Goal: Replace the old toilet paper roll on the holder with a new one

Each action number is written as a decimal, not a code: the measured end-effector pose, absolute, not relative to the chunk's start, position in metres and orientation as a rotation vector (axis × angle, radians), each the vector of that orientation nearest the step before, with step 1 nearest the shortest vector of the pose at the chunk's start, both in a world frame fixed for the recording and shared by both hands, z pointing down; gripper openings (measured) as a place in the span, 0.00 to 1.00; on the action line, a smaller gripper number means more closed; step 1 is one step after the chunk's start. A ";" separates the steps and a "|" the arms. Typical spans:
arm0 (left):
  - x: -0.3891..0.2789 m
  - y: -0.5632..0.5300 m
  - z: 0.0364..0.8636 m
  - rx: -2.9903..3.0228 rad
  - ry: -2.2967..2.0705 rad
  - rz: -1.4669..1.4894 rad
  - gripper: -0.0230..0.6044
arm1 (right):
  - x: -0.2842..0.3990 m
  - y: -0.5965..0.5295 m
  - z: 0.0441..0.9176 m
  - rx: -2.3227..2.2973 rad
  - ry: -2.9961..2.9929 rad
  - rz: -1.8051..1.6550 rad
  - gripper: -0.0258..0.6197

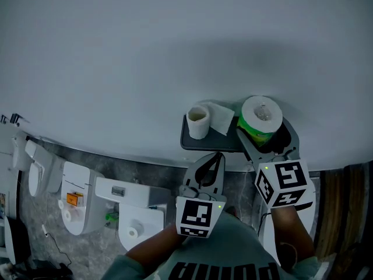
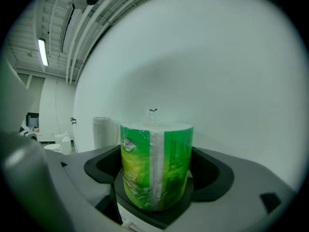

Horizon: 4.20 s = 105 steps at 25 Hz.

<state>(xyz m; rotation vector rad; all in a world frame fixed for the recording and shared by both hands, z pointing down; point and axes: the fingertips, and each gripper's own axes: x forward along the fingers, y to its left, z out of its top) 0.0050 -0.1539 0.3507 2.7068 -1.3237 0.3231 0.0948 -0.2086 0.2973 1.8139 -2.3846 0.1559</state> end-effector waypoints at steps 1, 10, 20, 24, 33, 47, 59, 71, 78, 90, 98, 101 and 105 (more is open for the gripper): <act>0.005 -0.153 0.351 2.706 -1.322 0.324 0.05 | 0.095 -0.208 0.297 1.816 -2.384 0.153 0.68; 0.005 -0.148 0.352 2.711 -1.307 0.320 0.05 | 0.099 -0.199 0.293 1.867 -2.406 0.169 0.68; 0.025 -0.135 0.355 2.760 -1.227 0.327 0.05 | 0.136 -0.169 0.273 2.052 -2.436 0.200 0.68; 0.040 -0.128 0.355 2.788 -1.176 0.331 0.05 | 0.160 -0.155 0.273 2.134 -2.403 0.227 0.68; 0.074 -0.116 0.363 2.829 -1.086 0.369 0.05 | 0.215 -0.128 0.289 2.312 -2.316 0.360 0.68; 0.086 -0.118 0.393 2.809 -1.090 0.469 0.05 | 0.268 -0.120 0.356 2.515 -2.258 0.810 0.68; 0.077 -0.123 0.402 2.785 -1.127 0.515 0.05 | 0.265 -0.135 0.413 2.535 -2.318 1.403 0.68; 0.059 -0.128 0.404 2.755 -1.183 0.521 0.05 | 0.253 -0.146 0.438 2.517 -2.316 1.815 0.68; 0.050 -0.129 0.404 2.745 -1.210 0.518 0.05 | 0.250 -0.151 0.448 2.510 -2.315 2.075 0.68; 0.038 -0.126 0.402 2.728 -1.240 0.511 0.05 | 0.247 -0.149 0.457 2.527 -2.265 2.321 0.68; 0.036 -0.124 0.400 2.731 -1.242 0.506 0.05 | 0.247 -0.152 0.463 2.553 -2.216 2.468 0.68; 0.034 -0.123 0.400 2.728 -1.245 0.507 0.05 | 0.246 -0.153 0.464 2.543 -2.220 2.517 0.68; 0.032 -0.123 0.401 2.725 -1.249 0.507 0.05 | 0.244 -0.153 0.463 2.525 -2.231 2.553 0.68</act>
